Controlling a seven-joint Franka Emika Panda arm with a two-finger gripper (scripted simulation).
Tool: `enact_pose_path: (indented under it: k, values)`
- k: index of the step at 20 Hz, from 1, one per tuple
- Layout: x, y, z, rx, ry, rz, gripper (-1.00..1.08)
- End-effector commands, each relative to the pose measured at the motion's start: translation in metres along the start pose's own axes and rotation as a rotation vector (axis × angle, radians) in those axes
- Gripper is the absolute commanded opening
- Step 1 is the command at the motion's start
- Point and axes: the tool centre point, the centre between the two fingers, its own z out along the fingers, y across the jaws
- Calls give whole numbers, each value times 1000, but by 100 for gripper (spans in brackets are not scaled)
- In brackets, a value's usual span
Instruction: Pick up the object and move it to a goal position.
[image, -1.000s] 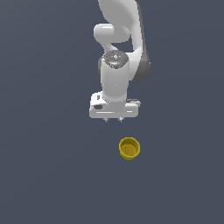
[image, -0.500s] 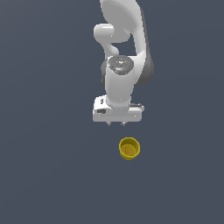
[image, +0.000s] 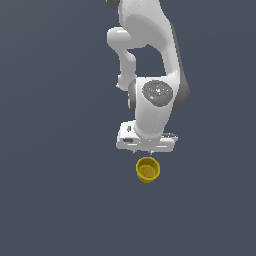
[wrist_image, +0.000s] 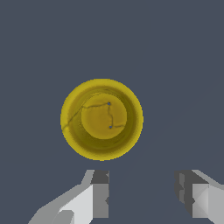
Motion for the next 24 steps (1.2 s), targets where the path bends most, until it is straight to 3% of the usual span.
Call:
enact_pose_path:
  k: [1, 13, 24]
  values:
    - [9, -14, 7, -6, -9, 25, 28]
    - [34, -67, 36, -36, -36, 118, 28]
    - [37, -79, 43, -43, -41, 136, 28]
